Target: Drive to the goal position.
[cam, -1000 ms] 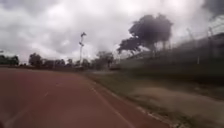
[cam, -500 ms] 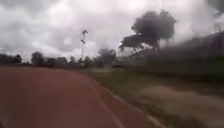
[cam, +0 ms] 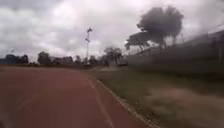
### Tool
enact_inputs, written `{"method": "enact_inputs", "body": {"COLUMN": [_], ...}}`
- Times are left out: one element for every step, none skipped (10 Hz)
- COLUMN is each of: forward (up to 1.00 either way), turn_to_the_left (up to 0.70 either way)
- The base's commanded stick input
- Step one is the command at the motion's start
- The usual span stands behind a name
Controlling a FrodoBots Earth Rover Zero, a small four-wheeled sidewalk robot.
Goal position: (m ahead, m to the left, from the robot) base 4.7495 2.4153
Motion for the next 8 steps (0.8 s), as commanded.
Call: {"method": "enact_inputs", "body": {"forward": [0.85, 0.85, 0.85, 0.85, 0.85, 0.85, 0.85, 0.85], "turn_to_the_left": [0.35, 0.35, 0.35, 0.35, 0.35, 0.35, 0.35, 0.35]}}
